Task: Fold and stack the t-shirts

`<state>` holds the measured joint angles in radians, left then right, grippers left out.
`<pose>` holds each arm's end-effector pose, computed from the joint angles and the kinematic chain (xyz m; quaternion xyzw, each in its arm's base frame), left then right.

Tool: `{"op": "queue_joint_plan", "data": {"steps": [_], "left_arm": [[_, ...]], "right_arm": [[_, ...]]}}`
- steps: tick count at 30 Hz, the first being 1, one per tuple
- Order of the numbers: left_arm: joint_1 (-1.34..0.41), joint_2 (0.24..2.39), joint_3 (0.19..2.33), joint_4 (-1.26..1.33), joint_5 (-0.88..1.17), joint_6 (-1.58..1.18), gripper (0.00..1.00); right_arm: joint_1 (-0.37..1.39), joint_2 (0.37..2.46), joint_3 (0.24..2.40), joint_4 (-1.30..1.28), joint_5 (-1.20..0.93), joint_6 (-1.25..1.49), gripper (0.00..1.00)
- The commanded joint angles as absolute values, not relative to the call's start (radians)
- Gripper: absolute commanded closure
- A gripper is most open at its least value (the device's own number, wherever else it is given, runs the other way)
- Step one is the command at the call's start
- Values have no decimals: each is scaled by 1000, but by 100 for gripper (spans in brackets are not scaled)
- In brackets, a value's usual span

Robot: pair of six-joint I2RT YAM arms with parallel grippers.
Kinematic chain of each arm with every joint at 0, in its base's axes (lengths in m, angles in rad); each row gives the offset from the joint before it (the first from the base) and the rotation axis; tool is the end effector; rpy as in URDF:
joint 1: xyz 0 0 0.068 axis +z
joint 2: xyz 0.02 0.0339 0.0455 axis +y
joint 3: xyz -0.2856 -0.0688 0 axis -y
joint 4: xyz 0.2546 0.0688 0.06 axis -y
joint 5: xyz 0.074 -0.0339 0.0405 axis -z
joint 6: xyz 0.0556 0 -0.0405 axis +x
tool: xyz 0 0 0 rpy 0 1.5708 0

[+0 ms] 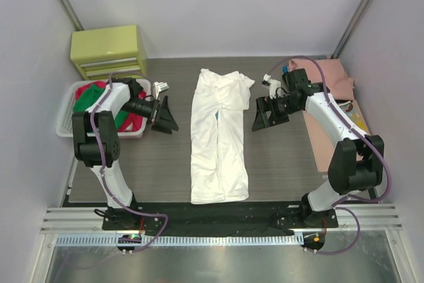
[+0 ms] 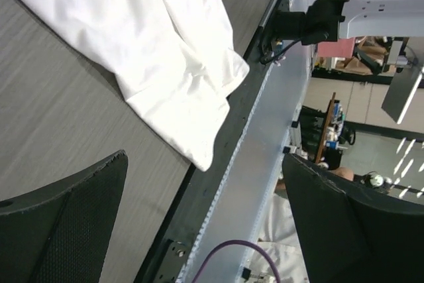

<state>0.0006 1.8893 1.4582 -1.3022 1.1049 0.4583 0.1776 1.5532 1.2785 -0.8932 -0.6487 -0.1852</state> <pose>0.3498 -0.0495 0.2352 0.1510 0.8360 -0.5250 0.0517 0.3117 0.0901 0.2789 -0.2303 0.9019 0.3115 0.1908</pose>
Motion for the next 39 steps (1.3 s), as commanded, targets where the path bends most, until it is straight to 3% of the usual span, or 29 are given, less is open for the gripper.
{"op": "queue_joint_plan", "data": {"steps": [1, 4, 10, 13, 17, 21, 25, 31, 39], "left_arm": [[-17, 1726, 1370, -1438, 1125, 346, 0], [-49, 1506, 1229, -1042, 854, 76, 0], [-290, 1300, 1132, -803, 435, 11, 0], [-301, 1203, 1056, -709, 257, 5, 0], [-304, 1078, 944, -545, 164, 11, 0], [-304, 1138, 934, -612, 205, 5, 0], [-305, 1127, 913, -562, 296, -70, 0], [-305, 1193, 858, -522, 569, -202, 0], [-304, 1189, 719, -388, 719, -308, 0]], "right_arm": [[143, 1439, 1226, -867, -658, -219, 12], [144, 1323, 1108, -798, -597, -238, 12], [143, 1195, 974, -742, -534, -268, 11], [147, 1129, 919, -720, -509, -282, 18], [170, 1086, 914, -695, -471, -298, 26], [227, 1184, 986, -802, -503, -334, 22], [279, 1207, 996, -753, -531, -279, 22], [308, 1301, 994, -698, -670, -186, 29], [350, 1285, 857, -526, -632, -78, 35]]}}
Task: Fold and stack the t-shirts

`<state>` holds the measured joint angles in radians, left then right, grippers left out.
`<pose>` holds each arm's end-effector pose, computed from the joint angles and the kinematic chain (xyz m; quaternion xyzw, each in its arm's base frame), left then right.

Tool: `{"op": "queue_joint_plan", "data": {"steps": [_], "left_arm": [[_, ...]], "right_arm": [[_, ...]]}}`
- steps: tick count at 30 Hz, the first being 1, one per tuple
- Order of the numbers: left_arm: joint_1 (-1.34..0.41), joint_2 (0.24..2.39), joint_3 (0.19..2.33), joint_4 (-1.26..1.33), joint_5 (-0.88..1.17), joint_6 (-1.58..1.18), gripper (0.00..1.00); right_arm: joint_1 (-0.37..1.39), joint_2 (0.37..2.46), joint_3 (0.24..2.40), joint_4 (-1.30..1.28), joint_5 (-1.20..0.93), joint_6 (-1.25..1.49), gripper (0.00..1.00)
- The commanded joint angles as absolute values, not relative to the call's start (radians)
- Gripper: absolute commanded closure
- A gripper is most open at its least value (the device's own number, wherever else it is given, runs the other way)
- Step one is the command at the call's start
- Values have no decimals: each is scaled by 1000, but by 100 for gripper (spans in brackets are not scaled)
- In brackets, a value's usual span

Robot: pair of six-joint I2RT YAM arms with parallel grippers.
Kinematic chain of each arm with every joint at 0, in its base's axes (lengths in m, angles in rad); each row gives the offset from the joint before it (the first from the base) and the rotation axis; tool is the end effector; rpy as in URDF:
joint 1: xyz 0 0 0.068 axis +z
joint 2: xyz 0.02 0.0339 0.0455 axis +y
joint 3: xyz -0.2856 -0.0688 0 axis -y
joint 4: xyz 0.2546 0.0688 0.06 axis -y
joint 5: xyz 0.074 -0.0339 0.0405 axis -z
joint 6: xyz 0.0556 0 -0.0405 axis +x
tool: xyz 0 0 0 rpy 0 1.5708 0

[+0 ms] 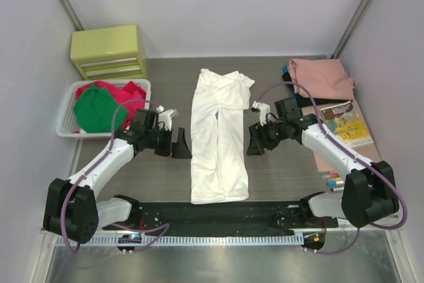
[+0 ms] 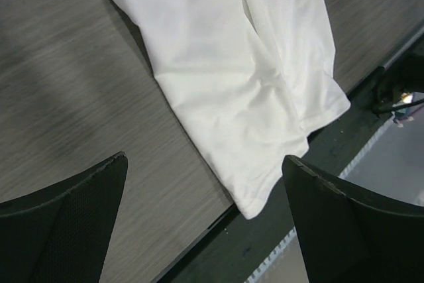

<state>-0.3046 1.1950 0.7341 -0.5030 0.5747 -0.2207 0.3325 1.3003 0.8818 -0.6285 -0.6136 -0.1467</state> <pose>0.2187 -0.1004 0.2206 0.1230 0.9108 -0.3356 0.2065 0.2357 0.1153 0.2366 -0.2945 0.8759 0.3133 0.2187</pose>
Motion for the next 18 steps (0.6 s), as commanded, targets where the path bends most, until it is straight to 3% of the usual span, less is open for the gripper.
{"op": "queue_joint_plan", "data": {"steps": [1, 4, 6, 8, 9, 12, 13, 15, 18], "left_arm": [[-304, 1193, 718, -384, 729, -316, 0], [-304, 1259, 745, -371, 707, -286, 0], [-302, 1307, 804, -382, 655, -241, 0], [-304, 1302, 874, -402, 597, -212, 0], [-304, 1287, 893, -399, 562, -197, 0], [-314, 1209, 936, -324, 421, -166, 1], [-314, 1197, 949, -321, 387, -166, 46], [-319, 1189, 998, -316, 319, -161, 99], [-330, 1225, 1048, -310, 170, -164, 100]], "right_arm": [[351, 1299, 867, -529, -634, -77, 34], [365, 1382, 905, -549, -597, -106, 26], [365, 1404, 926, -548, -525, -129, 29], [367, 1379, 942, -522, -464, -130, 44], [370, 1337, 945, -505, -428, -127, 69], [390, 1254, 954, -424, -298, -127, 99], [400, 1246, 975, -402, -263, -127, 99], [425, 1252, 1026, -396, -241, -153, 99], [446, 1363, 1093, -408, -197, -153, 99]]}}
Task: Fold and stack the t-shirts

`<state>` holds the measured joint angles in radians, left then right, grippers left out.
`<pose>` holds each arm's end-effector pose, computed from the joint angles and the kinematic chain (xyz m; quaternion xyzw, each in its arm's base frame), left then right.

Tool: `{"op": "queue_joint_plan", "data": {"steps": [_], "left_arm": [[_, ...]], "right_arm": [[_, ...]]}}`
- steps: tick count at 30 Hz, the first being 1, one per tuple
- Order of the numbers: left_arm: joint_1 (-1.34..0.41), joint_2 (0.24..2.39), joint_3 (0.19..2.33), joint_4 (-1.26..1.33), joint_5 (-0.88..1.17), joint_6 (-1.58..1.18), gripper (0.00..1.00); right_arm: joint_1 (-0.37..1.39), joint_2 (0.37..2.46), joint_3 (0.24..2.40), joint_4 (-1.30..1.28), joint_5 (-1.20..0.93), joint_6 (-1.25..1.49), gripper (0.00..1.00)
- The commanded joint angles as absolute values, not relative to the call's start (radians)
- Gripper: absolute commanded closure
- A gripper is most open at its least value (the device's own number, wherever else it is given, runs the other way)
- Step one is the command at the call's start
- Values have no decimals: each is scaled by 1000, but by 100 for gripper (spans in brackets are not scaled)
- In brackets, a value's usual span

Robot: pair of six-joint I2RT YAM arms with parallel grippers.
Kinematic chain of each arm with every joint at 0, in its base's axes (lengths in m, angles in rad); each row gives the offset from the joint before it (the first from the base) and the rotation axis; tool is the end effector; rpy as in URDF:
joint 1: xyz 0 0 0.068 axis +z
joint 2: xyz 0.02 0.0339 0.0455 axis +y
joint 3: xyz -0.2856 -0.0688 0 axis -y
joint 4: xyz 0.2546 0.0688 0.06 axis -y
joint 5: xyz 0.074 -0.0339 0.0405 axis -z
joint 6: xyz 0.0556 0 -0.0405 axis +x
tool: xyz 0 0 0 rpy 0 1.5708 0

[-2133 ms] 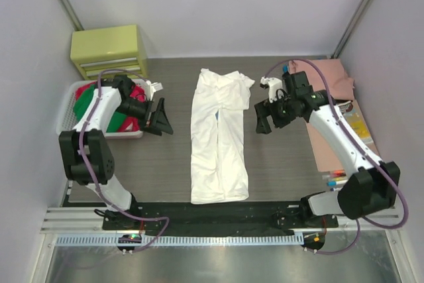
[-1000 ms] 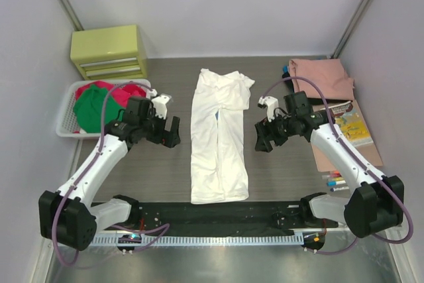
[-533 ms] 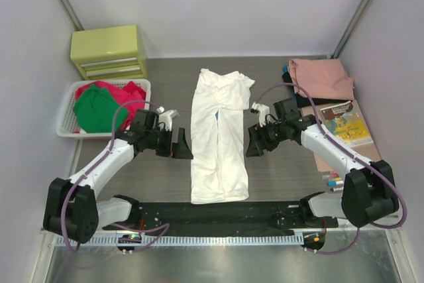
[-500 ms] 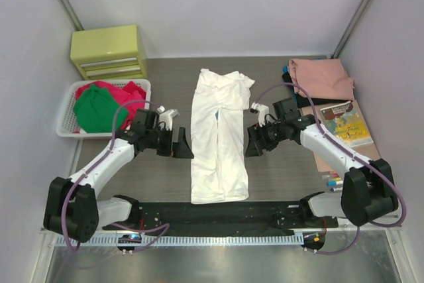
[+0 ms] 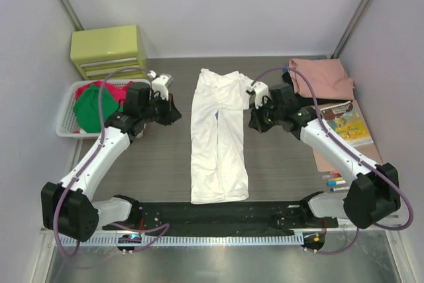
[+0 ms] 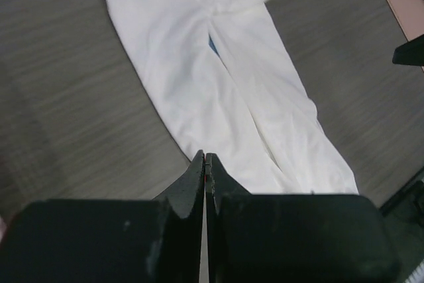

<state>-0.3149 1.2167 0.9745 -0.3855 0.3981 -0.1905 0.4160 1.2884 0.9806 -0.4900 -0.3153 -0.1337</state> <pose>0.2633 -0.1084 0.3050 0.1439 0.8660 -0.2819 0.3871 0.2581 0.1329 0.2770 -0.3052 0.8644 0.1963 0.3481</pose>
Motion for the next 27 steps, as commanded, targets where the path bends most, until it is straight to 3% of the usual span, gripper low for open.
{"op": "queue_joint_plan", "data": {"steps": [1, 7, 8, 9, 11, 12, 13, 15, 18, 23, 27], "left_arm": [[-333, 1282, 1089, -317, 143, -157, 100], [-336, 1615, 1376, -534, 80, -101, 98], [-319, 1608, 1374, -517, 103, -104, 83], [-305, 1573, 1355, -479, 119, -123, 54], [-266, 1415, 1249, -344, 132, -140, 32], [-261, 1360, 1221, -315, 106, -126, 18], [-258, 1311, 1191, -305, 80, -101, 12], [-255, 1163, 1178, -311, -49, -14, 6], [-238, 973, 1164, -334, -222, 84, 4], [-150, 845, 1151, -335, -469, 202, 3], [-104, 799, 1105, -357, -465, 218, 2]], "right_arm": [[448, 1461, 1151, -413, -184, -153, 99], [451, 1775, 1455, -452, -144, -114, 98], [449, 1823, 1489, -456, -155, -115, 67], [456, 1841, 1549, -465, -161, -126, 53], [459, 1877, 1595, -456, -152, -139, 36], [462, 1890, 1647, -456, -147, -143, 32], [463, 1905, 1675, -457, -140, -138, 31], [469, 1943, 1757, -485, -112, -137, 29], [508, 1989, 1840, -505, 85, -97, 26], [529, 2147, 1963, -528, 189, -65, 18], [535, 2322, 2193, -638, 224, -25, 18]]}}
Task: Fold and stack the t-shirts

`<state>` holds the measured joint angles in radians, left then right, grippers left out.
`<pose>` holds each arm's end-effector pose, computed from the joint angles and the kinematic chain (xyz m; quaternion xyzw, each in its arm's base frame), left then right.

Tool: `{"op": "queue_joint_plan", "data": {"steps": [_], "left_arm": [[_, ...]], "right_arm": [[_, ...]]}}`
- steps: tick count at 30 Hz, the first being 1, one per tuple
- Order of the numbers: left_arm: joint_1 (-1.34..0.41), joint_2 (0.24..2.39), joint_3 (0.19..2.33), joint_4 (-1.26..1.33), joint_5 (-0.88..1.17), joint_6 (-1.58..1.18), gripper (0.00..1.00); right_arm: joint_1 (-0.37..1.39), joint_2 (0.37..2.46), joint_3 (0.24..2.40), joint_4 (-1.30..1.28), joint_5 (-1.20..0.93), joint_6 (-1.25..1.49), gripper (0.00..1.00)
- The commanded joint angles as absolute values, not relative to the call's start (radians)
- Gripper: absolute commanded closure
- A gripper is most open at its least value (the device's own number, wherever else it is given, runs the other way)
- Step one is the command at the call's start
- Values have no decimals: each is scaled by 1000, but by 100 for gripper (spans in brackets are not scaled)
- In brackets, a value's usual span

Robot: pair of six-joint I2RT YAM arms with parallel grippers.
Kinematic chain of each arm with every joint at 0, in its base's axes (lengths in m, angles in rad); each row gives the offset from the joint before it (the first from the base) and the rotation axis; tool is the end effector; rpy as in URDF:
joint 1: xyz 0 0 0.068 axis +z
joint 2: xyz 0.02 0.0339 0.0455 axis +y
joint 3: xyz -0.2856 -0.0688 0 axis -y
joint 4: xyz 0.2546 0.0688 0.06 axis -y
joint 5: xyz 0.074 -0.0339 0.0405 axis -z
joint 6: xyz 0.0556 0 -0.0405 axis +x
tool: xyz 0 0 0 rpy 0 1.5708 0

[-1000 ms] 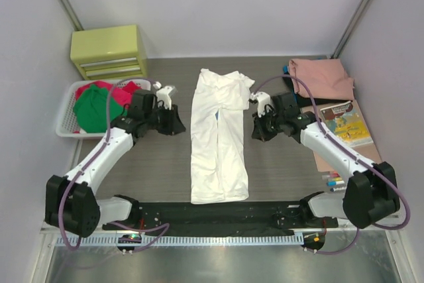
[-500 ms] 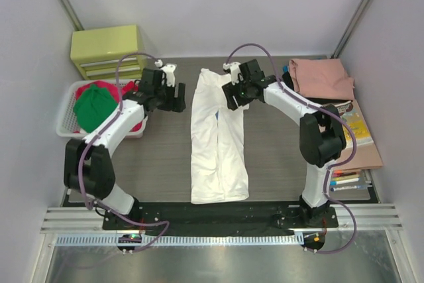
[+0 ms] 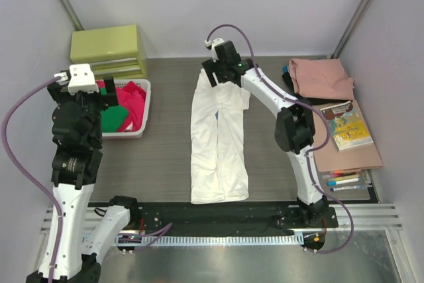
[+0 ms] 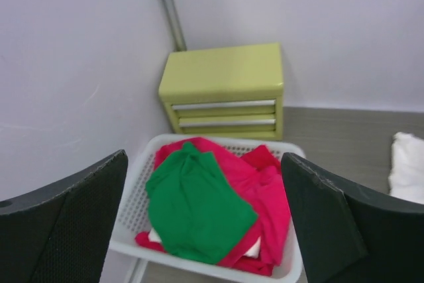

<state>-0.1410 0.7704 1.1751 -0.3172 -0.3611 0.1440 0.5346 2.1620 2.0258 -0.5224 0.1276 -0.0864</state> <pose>0.1522 -0.0018 0.4788 -0.0367 0.6766 0.1224 0.7252 0.4697 0.2699 0.2965 -0.2470 0.8617 0.0419 0.4413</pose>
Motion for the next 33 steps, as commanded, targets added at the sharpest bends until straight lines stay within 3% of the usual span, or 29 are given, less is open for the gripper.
{"op": "queue_joint_plan", "data": {"steps": [1, 10, 22, 33], "left_arm": [[-92, 795, 1094, -359, -436, 216, 2], [-46, 767, 1026, -356, -410, 189, 1], [-8, 721, 982, -376, -388, 198, 0], [-3, 729, 939, -387, -411, 229, 0]], "right_arm": [[537, 2374, 2229, -656, 229, -14, 18], [546, 2464, 2327, -680, 261, -23, 17], [532, 2523, 2266, -629, -18, 103, 16], [505, 2572, 2296, -614, -3, 68, 16]]}}
